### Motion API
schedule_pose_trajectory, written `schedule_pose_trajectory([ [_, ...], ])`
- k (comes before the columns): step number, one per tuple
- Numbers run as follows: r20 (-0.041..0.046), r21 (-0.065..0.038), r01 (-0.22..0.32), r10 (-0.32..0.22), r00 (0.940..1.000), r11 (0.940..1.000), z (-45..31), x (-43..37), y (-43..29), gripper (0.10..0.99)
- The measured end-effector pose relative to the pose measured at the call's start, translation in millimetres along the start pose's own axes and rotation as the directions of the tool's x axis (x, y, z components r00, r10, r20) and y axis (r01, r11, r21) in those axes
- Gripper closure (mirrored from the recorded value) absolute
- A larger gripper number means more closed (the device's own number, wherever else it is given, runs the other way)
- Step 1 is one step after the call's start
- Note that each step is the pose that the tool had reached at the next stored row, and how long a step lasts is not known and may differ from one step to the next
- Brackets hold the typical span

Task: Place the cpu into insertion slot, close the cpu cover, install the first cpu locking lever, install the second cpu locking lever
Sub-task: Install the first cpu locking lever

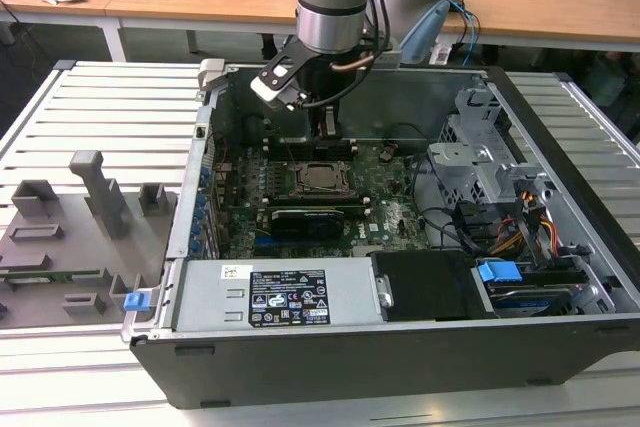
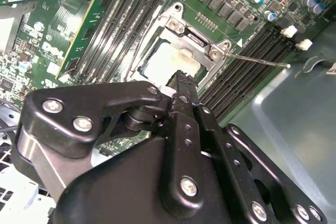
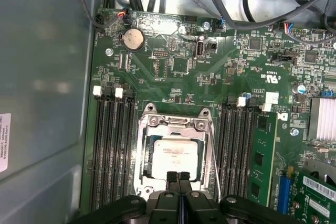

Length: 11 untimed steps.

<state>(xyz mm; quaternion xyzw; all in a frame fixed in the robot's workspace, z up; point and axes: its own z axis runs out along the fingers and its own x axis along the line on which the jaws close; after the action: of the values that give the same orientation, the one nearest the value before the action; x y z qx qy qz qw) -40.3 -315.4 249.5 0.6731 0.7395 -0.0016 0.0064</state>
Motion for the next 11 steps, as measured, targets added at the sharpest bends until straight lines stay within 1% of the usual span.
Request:
schedule_pose_trajectory([
  [4, 0.0031, 0.0, 0.042, -0.042, 0.9991, 0.9991, 0.0, 0.0, 0.0, 0.98],
  [6, 0.0046, 0.0, 0.072, -0.072, 0.9974, 0.9974, 0.0, 0.0, 0.0, 0.98],
  [10, 0.0051, -0.001, 0.114, -0.114, 0.9935, 0.9935, 0.0, 0.0, 0.0, 0.98],
  [11, 0.005, -0.001, 0.129, -0.129, 0.9916, 0.9917, 0.0, 0.0, 0.0, 0.98],
])
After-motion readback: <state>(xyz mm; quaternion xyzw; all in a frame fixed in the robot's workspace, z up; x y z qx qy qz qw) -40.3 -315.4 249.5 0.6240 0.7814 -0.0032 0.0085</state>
